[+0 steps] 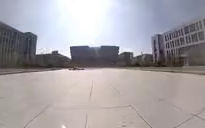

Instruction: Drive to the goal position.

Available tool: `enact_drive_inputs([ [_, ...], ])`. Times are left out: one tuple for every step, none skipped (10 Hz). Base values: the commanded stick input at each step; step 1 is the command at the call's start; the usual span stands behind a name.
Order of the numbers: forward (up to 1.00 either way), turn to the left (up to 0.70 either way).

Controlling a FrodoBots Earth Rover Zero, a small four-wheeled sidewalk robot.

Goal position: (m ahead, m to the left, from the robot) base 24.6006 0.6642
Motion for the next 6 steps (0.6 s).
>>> enact_drive_inputs([
  [0.70,0.00],
  [0.70,0.00],
  [0.70,0.00],
  [0.70,0.00],
  [0.70,0.00],
  [0.70,0.00],
])
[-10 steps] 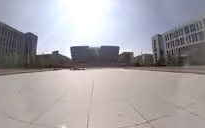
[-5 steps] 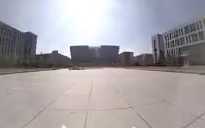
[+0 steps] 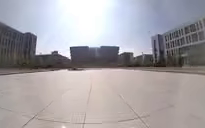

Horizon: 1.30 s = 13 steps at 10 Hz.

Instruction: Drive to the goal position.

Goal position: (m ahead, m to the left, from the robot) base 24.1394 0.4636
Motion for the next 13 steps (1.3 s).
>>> enact_drive_inputs([
  [0.70,0.00],
  [0.70,0.00],
  [0.70,0.00],
  [0.70,0.00],
  [0.70,0.00],
  [0.70,0.00],
  [0.70,0.00],
  [0.70,0.00],
  [0.70,0.00],
  [0.70,0.00],
  [0.70,0.00],
  [0.70,0.00],
  [0.70,0.00],
])
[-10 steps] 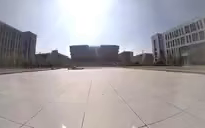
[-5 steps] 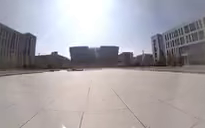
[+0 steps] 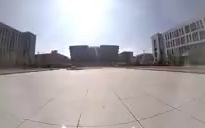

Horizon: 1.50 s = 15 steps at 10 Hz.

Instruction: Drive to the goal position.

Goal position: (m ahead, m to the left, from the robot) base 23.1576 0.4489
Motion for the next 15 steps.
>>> enact_drive_inputs([
  [0.70,0.00],
  [0.70,0.00],
  [0.70,0.00],
  [0.70,0.00],
  [0.70,0.00],
  [0.70,0.00],
  [0.70,0.00],
  [0.70,0.00],
  [0.70,0.00],
  [0.70,0.00],
  [0.70,0.00],
  [0.70,0.00],
  [0.70,0.00],
  [0.70,0.00],
  [0.70,0.00],
])
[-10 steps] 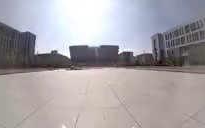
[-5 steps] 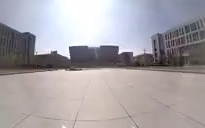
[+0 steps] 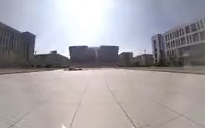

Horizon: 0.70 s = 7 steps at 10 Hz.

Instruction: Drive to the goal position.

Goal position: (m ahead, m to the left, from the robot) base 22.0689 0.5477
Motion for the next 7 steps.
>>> enact_drive_inputs([
  [0.70,0.00],
  [0.70,0.00],
  [0.70,0.00],
  [0.70,0.00],
  [0.70,0.00],
  [0.70,0.00],
  [0.70,0.00],
])
